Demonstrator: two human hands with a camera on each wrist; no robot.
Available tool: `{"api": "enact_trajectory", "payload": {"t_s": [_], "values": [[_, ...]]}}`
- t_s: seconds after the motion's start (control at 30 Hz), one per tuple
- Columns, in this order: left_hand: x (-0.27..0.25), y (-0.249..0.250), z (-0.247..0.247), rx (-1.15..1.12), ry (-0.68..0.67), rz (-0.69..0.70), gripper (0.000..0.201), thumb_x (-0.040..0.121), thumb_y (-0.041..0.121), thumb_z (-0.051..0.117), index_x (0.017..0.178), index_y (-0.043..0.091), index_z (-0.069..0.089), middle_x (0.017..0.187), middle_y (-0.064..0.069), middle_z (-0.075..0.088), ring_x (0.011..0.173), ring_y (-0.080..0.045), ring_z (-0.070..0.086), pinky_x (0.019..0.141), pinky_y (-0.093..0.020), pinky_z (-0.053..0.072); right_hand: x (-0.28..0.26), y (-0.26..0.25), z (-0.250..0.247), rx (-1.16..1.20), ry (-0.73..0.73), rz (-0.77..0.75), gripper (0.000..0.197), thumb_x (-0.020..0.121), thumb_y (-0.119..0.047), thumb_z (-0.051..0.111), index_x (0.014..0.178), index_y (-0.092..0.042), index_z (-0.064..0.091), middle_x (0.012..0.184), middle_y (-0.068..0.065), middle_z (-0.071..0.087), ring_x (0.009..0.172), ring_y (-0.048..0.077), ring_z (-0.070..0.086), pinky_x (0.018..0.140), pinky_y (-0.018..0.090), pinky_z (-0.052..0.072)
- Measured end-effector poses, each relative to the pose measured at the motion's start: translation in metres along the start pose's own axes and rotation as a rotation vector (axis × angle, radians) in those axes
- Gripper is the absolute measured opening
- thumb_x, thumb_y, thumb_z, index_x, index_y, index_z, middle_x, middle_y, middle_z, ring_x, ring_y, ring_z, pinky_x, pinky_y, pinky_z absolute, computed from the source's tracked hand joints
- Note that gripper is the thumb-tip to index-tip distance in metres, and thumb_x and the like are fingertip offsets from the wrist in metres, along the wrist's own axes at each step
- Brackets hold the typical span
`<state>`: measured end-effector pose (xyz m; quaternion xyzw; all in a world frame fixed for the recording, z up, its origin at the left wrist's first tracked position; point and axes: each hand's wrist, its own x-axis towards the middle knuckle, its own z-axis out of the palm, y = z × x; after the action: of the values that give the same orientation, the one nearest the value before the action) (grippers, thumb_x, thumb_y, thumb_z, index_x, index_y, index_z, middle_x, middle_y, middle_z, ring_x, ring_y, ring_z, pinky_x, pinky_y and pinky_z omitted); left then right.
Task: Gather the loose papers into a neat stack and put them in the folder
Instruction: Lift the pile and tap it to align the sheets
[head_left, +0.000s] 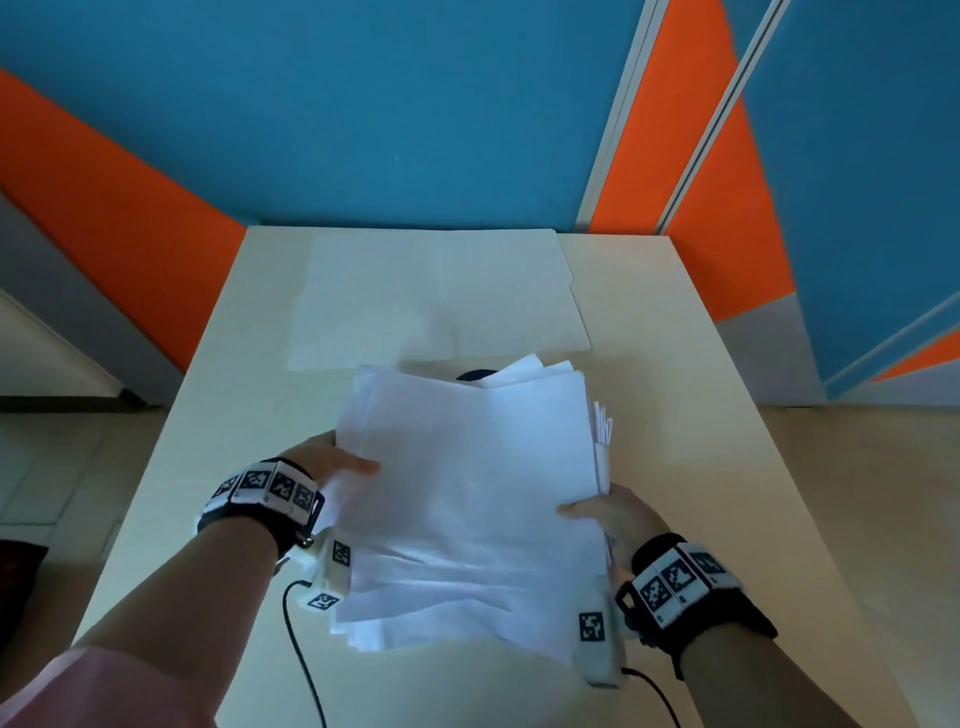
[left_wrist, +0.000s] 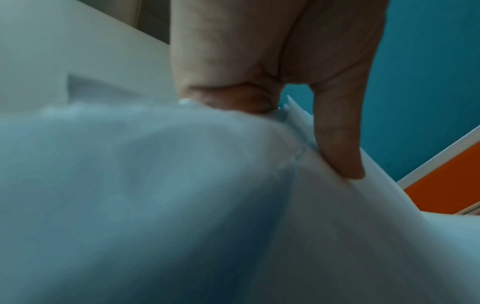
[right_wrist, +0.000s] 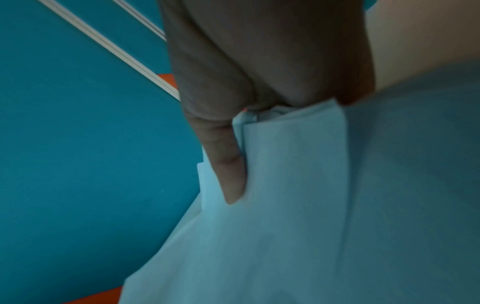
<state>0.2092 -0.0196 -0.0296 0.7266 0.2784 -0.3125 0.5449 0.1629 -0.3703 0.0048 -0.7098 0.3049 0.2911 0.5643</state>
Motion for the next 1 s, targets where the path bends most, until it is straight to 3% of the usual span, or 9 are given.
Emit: {"api": "enact_trajectory", "payload": {"t_s": [0.13, 0.3, 0.37, 0.5, 0.63, 0.7, 0.8, 0.93, 1.0], "values": [[-0.024, -0.002, 0.013, -0.019, 0.038, 0.042, 0.070, 0.046, 0.009, 0.087, 0.110, 0.005, 0.062, 0.120, -0.017, 0.065, 0.114, -0.034, 0.058, 0.108, -0.050, 0.038, -0.009, -0.004, -0.002, -0.066, -0.028, -0.073, 0.038, 0.075, 0.006, 0.070, 0.112, 0.006, 0.064, 0.107, 0.019, 0.069, 0.100, 0.035, 0.066, 0.097, 0.048, 0.048], [-0.067, 0.036, 0.018, -0.323, 0.067, 0.355, 0.031, 0.057, -0.003, 0.074, 0.086, 0.006, 0.068, 0.094, -0.013, 0.070, 0.091, -0.032, 0.066, 0.082, -0.036, 0.050, -0.034, -0.047, -0.014, 0.007, 0.127, -0.446, 0.017, 0.078, 0.003, 0.069, 0.095, -0.001, 0.068, 0.087, 0.007, 0.068, 0.085, 0.025, 0.065, 0.083, 0.032, 0.049], [-0.086, 0.059, 0.014, -0.421, 0.094, 0.522, 0.025, 0.054, -0.002, 0.071, 0.075, 0.010, 0.075, 0.078, -0.002, 0.076, 0.078, -0.019, 0.073, 0.070, -0.030, 0.055, -0.047, -0.067, -0.023, 0.074, 0.136, -0.592, 0.013, 0.078, 0.000, 0.070, 0.081, -0.013, 0.068, 0.079, -0.003, 0.069, 0.076, 0.018, 0.067, 0.080, 0.031, 0.053], [-0.116, 0.083, 0.005, -0.496, 0.107, 0.752, 0.050, 0.053, -0.005, 0.072, 0.095, 0.020, 0.066, 0.085, 0.009, 0.076, 0.081, -0.006, 0.072, 0.070, -0.022, 0.059, -0.069, -0.088, -0.038, 0.157, 0.081, -0.781, 0.025, 0.072, -0.002, 0.076, 0.079, -0.024, 0.068, 0.077, -0.018, 0.072, 0.074, -0.002, 0.068, 0.072, 0.017, 0.056], [-0.119, 0.069, 0.015, -0.264, 0.108, 0.661, 0.065, 0.040, 0.022, 0.081, 0.102, 0.026, 0.062, 0.101, 0.007, 0.071, 0.101, -0.013, 0.065, 0.091, -0.028, 0.051, -0.062, -0.071, -0.041, 0.089, -0.041, -0.689, 0.045, 0.067, 0.007, 0.076, 0.093, -0.028, 0.065, 0.089, -0.017, 0.071, 0.076, -0.011, 0.067, 0.071, 0.017, 0.051], [-0.114, 0.059, 0.027, -0.182, 0.139, 0.585, 0.061, 0.053, 0.016, 0.082, 0.110, 0.020, 0.060, 0.106, 0.000, 0.067, 0.111, -0.024, 0.060, 0.089, -0.025, 0.048, -0.053, -0.061, -0.038, 0.032, -0.019, -0.646, 0.042, 0.070, 0.006, 0.076, 0.099, -0.021, 0.065, 0.094, -0.008, 0.070, 0.082, -0.001, 0.068, 0.078, 0.023, 0.046], [-0.104, 0.054, 0.035, -0.167, 0.373, 0.458, 0.060, 0.077, 0.006, 0.073, 0.131, 0.001, 0.049, 0.131, -0.017, 0.057, 0.125, -0.031, 0.051, 0.095, -0.029, 0.042, -0.045, -0.057, -0.031, 0.093, 0.026, -0.608, 0.035, 0.075, 0.001, 0.074, 0.107, -0.009, 0.062, 0.096, -0.001, 0.067, 0.094, 0.017, 0.064, 0.073, 0.019, 0.050], [-0.106, 0.069, 0.027, -0.278, 0.389, 0.562, 0.097, 0.039, 0.039, 0.090, 0.120, -0.001, 0.054, 0.118, -0.017, 0.065, 0.111, -0.032, 0.062, 0.100, -0.047, 0.047, -0.056, -0.074, -0.027, 0.185, 0.056, -0.744, 0.039, 0.080, 0.001, 0.069, 0.094, -0.034, 0.058, 0.093, -0.017, 0.062, 0.086, -0.004, 0.059, 0.070, 0.009, 0.048], [-0.112, 0.078, 0.023, -0.297, 0.418, 0.618, 0.075, 0.048, 0.028, 0.088, 0.113, 0.002, 0.060, 0.109, -0.015, 0.068, 0.104, -0.029, 0.064, 0.097, -0.046, 0.049, -0.064, -0.083, -0.027, 0.188, 0.088, -0.824, 0.038, 0.081, -0.003, 0.069, 0.089, -0.038, 0.056, 0.095, -0.020, 0.061, 0.086, -0.010, 0.059, 0.080, 0.012, 0.045]]}}
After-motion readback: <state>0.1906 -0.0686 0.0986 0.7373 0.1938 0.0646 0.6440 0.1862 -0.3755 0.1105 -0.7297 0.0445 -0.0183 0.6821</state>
